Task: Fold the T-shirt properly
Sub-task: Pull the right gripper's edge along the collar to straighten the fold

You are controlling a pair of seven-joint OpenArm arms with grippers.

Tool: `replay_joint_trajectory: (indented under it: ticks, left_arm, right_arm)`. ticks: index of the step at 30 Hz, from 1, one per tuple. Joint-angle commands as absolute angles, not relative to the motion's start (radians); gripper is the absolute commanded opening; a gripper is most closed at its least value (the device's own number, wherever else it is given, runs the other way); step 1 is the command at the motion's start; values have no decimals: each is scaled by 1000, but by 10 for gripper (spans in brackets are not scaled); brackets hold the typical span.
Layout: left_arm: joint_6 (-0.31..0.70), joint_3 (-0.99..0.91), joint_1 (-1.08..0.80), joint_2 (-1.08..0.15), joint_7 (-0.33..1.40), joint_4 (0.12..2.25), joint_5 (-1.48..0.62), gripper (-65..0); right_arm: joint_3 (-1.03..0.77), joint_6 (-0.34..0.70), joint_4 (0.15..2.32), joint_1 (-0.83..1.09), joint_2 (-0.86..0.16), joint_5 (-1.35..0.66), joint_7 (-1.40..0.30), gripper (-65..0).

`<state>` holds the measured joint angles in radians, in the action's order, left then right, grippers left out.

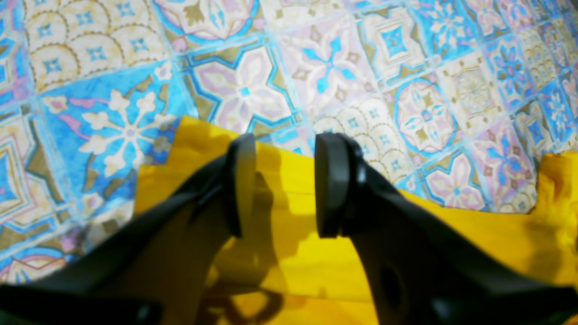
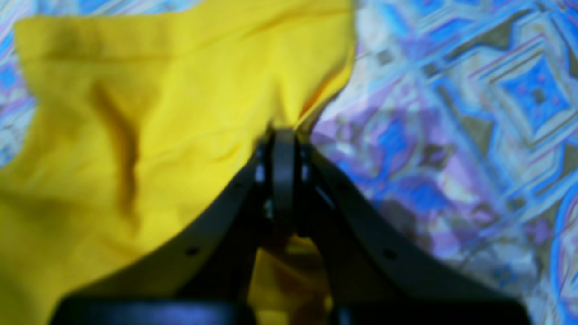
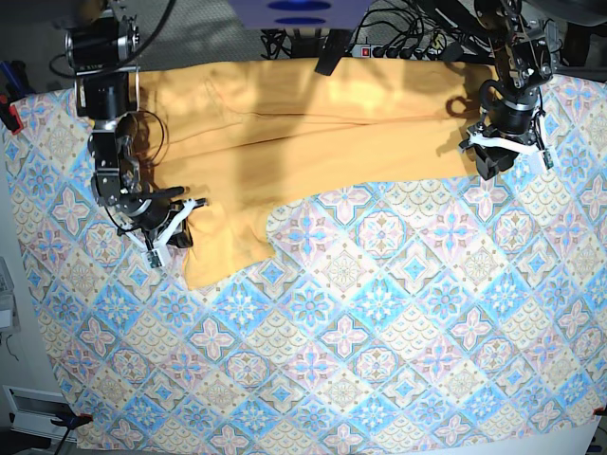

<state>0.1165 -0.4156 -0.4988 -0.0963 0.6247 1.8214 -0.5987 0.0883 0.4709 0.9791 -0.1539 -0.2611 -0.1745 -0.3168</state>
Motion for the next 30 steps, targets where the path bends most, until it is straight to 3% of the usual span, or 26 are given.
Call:
replay_joint_trajectory:
  ticks: [1, 11, 18, 30]
  left_arm:
    - [122, -420, -499, -104, 607, 1837, -604, -432]
    - [122, -420, -493, -104, 607, 1836, -604, -432]
    - [122, -420, -481, -104, 607, 1836, -604, -432]
    - [122, -418, -479, -104, 607, 1836, -604, -432]
  right_arm:
    - [45, 464, 1032, -165, -285, -185, -315, -649]
    - [-170, 466, 1422, 35, -285, -185, -510, -650]
    - [-243, 536, 1652, 209, -280, -186, -613, -650]
    - [-303, 536, 1776, 444, -283, -186, -608, -650]
